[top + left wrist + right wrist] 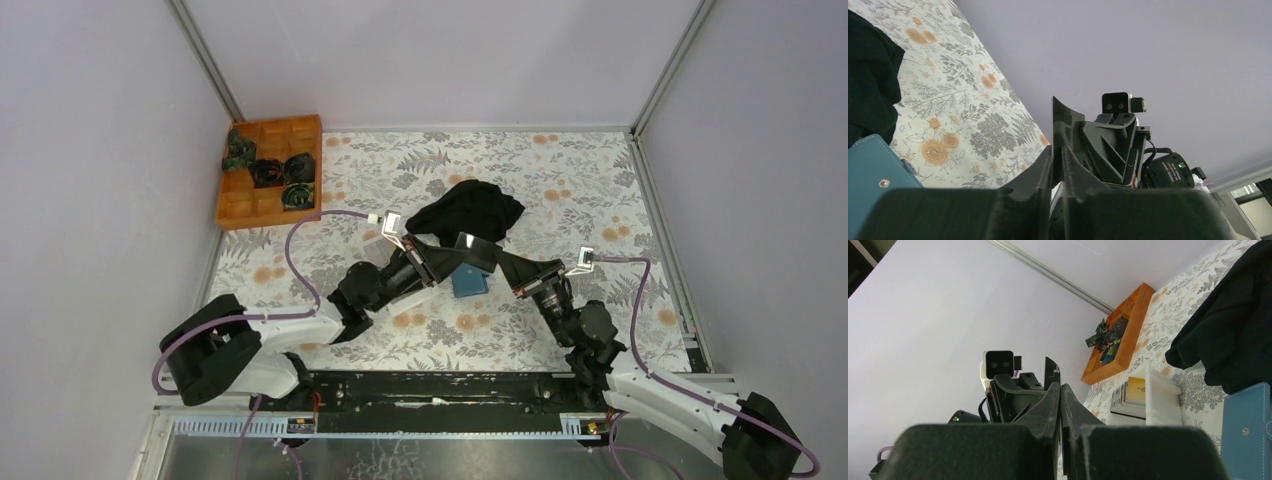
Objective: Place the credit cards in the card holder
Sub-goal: Pick up the credit card from the storage box.
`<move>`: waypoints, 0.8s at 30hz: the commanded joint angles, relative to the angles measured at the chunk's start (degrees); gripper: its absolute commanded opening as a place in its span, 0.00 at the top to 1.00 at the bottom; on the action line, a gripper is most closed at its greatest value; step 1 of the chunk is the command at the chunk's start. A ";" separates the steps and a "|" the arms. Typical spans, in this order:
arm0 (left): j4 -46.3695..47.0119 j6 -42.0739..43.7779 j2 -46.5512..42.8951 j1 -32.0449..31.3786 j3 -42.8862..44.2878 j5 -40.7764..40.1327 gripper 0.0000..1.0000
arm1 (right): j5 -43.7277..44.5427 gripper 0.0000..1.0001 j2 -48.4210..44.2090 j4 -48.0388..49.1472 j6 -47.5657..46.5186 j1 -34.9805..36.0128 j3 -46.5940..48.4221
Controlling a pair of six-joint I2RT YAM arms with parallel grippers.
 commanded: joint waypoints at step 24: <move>-37.40 19.69 3.07 10.92 18.79 50.41 1.00 | -6.29 0.41 -6.94 -59.59 -35.44 -0.51 29.30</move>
